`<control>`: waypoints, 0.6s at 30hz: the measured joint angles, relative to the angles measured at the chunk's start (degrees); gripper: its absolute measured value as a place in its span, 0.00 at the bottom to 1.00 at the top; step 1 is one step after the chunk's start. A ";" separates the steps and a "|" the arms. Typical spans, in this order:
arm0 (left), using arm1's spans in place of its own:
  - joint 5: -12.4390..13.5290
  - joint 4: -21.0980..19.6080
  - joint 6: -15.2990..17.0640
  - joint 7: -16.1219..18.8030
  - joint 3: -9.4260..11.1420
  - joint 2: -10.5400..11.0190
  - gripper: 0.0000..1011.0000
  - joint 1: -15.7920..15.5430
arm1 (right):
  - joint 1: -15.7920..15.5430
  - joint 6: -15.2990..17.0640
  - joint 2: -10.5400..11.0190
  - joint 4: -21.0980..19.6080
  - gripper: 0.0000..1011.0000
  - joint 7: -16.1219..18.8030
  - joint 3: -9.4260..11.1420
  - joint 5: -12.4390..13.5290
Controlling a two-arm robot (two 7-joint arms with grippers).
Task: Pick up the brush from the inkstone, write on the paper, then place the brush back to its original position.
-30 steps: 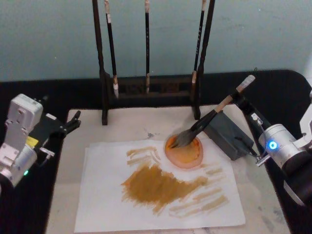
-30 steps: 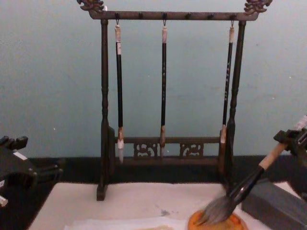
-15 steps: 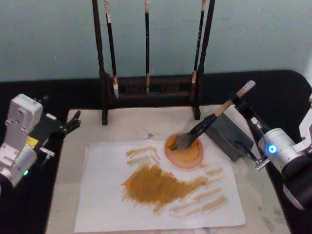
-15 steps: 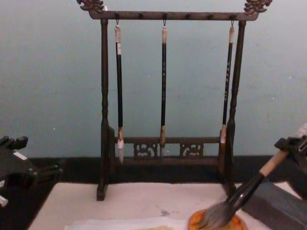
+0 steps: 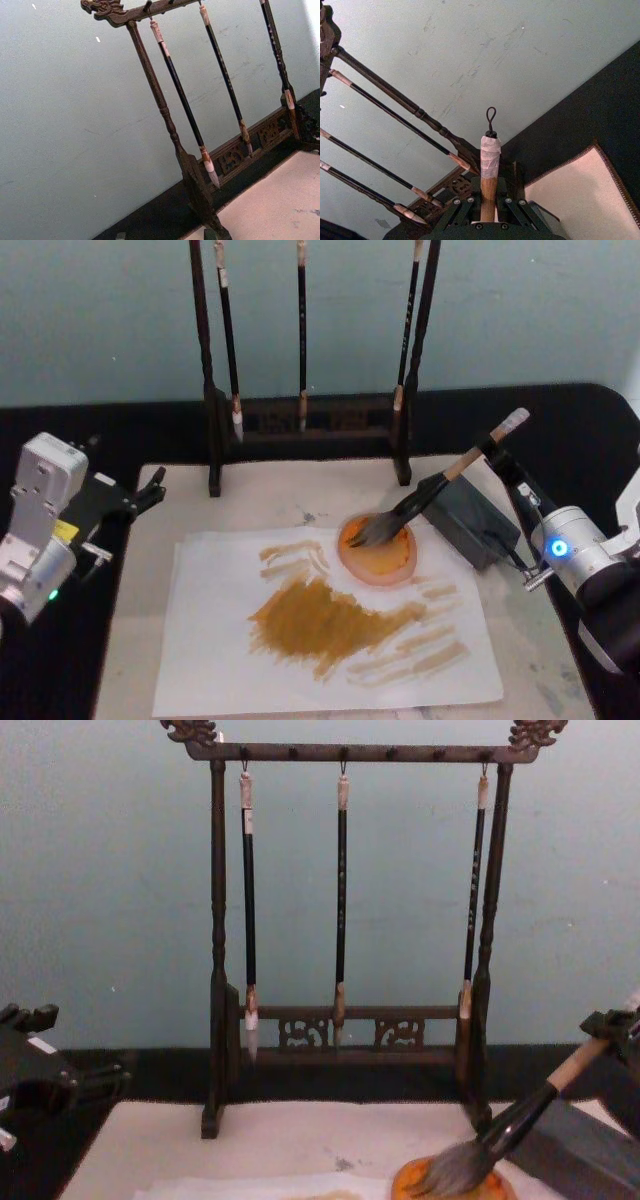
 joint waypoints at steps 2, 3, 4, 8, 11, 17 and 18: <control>0.00 0.00 0.00 0.00 0.00 0.00 1.00 0.00 | 0.01 -0.17 0.15 0.00 0.18 -0.27 -0.20 0.26; 0.00 0.00 0.00 0.00 0.00 0.00 1.00 0.00 | -0.01 -0.22 0.19 0.00 0.18 -0.38 -0.27 0.37; 0.00 0.00 0.00 0.00 0.00 0.00 1.00 0.00 | -0.04 -0.34 0.28 0.00 0.17 -0.54 -0.39 0.59; 0.00 0.00 0.00 0.00 0.00 0.00 1.00 0.00 | -0.08 -0.53 0.44 0.01 0.18 -0.89 -0.62 1.02; 0.00 0.00 0.00 0.00 0.00 0.00 1.00 0.00 | -0.20 -0.77 0.64 0.00 0.18 -1.26 -0.87 1.41; 0.00 0.00 0.00 0.00 0.00 0.00 1.00 0.00 | -0.29 -1.00 0.78 -0.14 0.17 -1.44 -1.09 1.49; 0.00 0.00 0.00 0.00 0.00 0.00 1.00 0.00 | -0.29 -0.98 0.77 -0.13 0.17 -1.43 -1.06 1.49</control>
